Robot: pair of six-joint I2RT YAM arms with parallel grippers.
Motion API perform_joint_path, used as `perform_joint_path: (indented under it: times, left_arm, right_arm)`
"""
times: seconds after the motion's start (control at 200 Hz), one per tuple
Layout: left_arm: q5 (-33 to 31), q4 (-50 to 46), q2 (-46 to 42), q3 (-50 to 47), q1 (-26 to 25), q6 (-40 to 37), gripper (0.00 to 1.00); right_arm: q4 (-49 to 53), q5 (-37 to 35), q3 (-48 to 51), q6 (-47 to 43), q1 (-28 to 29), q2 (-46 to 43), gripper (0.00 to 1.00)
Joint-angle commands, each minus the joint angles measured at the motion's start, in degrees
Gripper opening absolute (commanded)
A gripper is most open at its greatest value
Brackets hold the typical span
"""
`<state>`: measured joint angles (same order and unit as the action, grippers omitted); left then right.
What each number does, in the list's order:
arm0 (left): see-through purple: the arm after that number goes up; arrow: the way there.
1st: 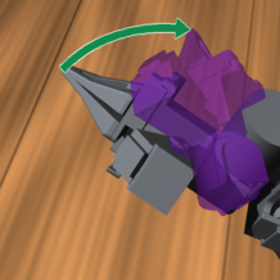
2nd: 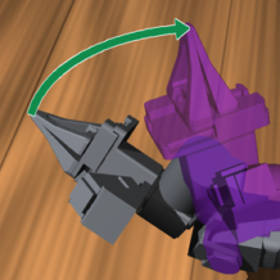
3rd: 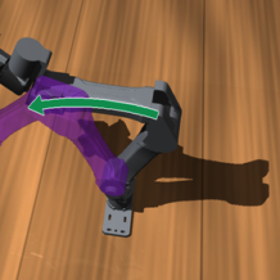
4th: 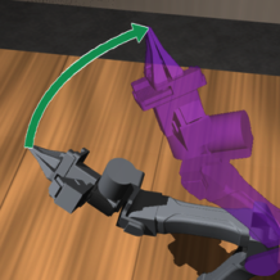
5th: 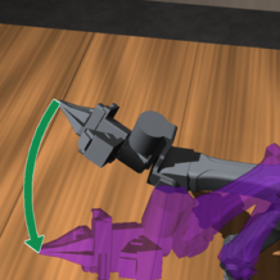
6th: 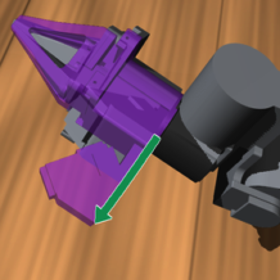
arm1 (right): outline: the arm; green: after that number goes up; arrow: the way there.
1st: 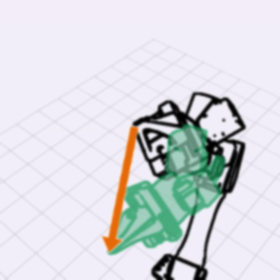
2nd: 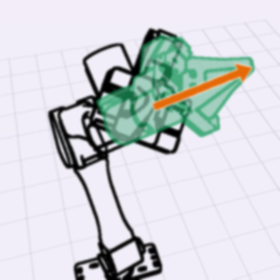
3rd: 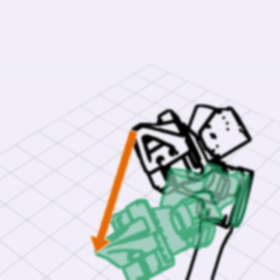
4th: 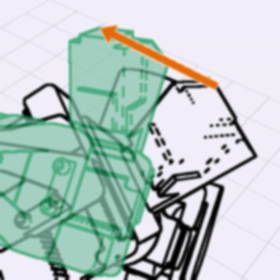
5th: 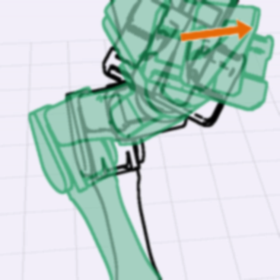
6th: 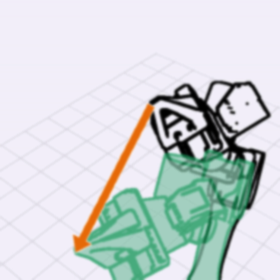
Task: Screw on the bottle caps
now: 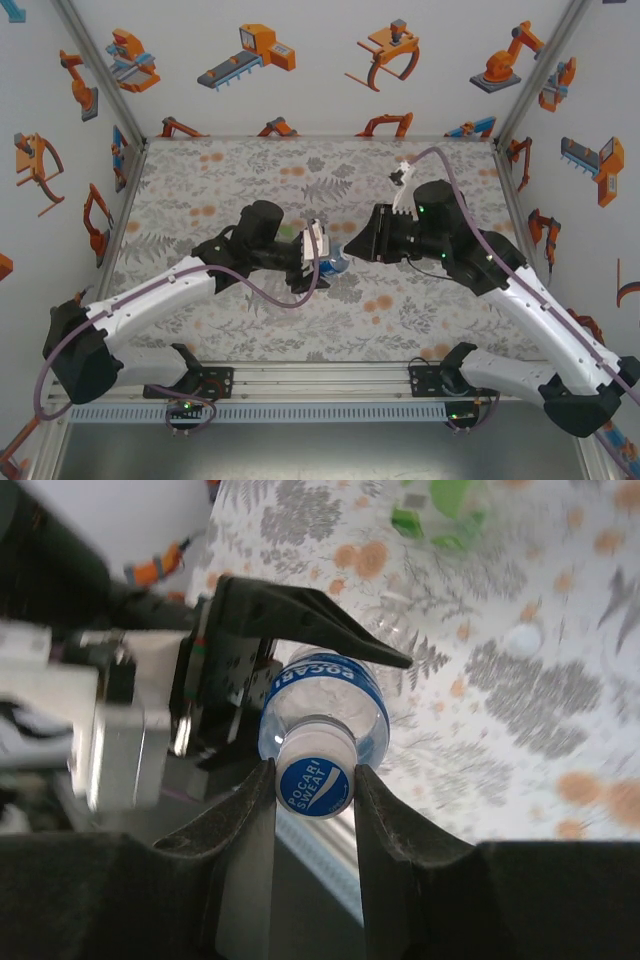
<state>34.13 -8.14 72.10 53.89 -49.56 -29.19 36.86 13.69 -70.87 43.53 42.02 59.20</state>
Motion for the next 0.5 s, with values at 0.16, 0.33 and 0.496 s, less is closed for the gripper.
perform_joint_path:
  times: [0.16,0.33,0.496]
  left_arm:
    - [0.73,8.46,0.72,1.04,-0.72,0.01,0.0]
    - [1.7,7.0,0.47,1.55,-0.8,-0.05,0.0]
    - [3.3,4.11,-0.19,2.1,-0.87,-0.1,0.0]
  right_arm:
    - [2.0,-5.43,0.45,20.14,0.16,1.73,0.15]
    - [2.78,-9.41,-3.17,7.74,0.06,0.16,0.46]
    - [-2.11,-7.33,-6.07,-13.46,0.07,-1.56,0.56]
